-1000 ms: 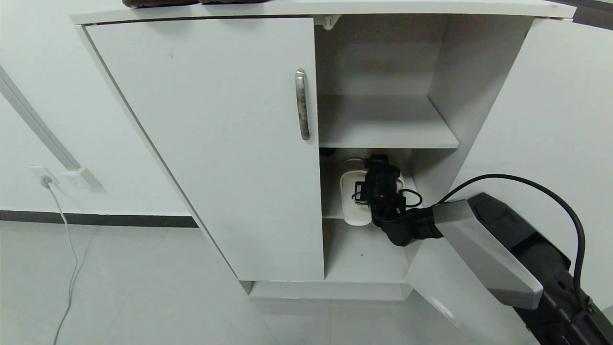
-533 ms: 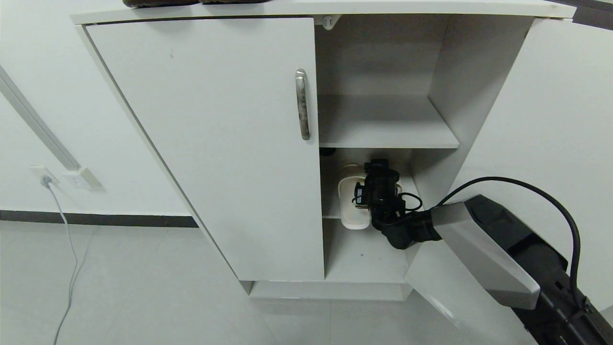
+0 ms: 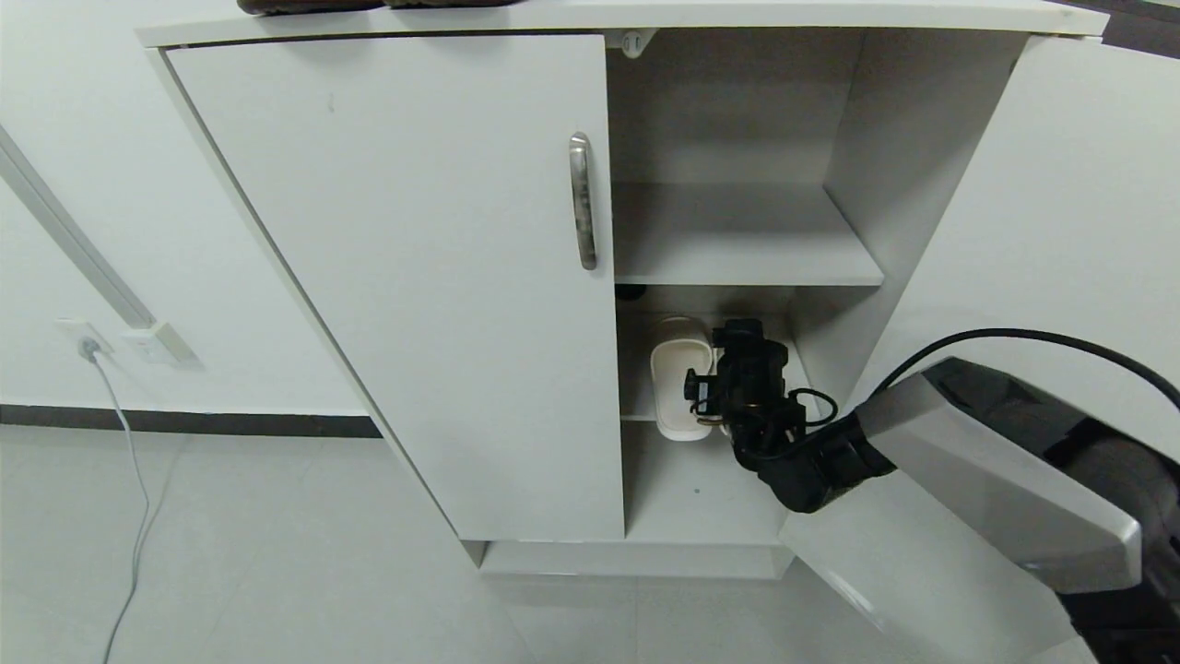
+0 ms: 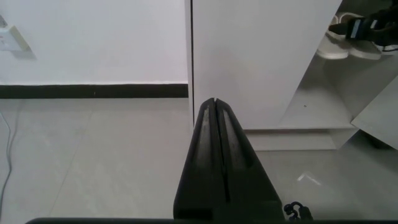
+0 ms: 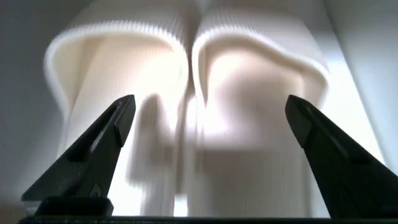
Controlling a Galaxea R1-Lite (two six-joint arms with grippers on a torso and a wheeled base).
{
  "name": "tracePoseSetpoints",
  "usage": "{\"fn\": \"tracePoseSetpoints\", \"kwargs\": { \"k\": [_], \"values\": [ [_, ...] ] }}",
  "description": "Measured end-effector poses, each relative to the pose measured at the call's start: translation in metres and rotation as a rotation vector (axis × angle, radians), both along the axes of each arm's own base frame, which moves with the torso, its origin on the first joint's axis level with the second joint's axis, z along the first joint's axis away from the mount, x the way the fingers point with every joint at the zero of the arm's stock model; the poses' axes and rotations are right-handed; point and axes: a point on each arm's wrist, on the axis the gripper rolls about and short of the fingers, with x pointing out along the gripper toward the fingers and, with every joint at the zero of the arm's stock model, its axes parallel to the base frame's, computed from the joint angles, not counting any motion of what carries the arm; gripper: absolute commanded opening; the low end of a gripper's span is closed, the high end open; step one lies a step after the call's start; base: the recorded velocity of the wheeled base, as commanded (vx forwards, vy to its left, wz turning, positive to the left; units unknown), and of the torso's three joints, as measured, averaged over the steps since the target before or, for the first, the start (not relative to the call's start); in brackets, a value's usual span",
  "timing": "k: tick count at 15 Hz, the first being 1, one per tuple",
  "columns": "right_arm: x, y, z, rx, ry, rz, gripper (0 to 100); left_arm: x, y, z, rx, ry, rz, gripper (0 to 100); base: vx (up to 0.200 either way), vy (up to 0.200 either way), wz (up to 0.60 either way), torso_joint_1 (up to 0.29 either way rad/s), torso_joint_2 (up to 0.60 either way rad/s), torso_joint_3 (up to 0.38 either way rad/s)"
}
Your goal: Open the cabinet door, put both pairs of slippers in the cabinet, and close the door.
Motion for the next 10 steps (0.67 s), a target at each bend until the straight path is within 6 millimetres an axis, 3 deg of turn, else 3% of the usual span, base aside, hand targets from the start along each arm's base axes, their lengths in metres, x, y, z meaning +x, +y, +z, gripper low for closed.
{"fn": "tracePoseSetpoints", "kwargs": {
  "k": [7,10],
  "values": [
    [-0.128,-0.024,0.012,-0.009,0.016,0.112,100,0.000,0.000,0.000,0.001,0.000,0.000,0,0.000,0.000,0.00,0.000,0.00,0.000],
    [-0.160,-0.030,0.021,0.014,-0.016,0.157,100,0.000,0.000,0.000,0.000,0.000,0.000,0,0.000,0.000,0.00,0.000,0.00,0.000]
  ]
}}
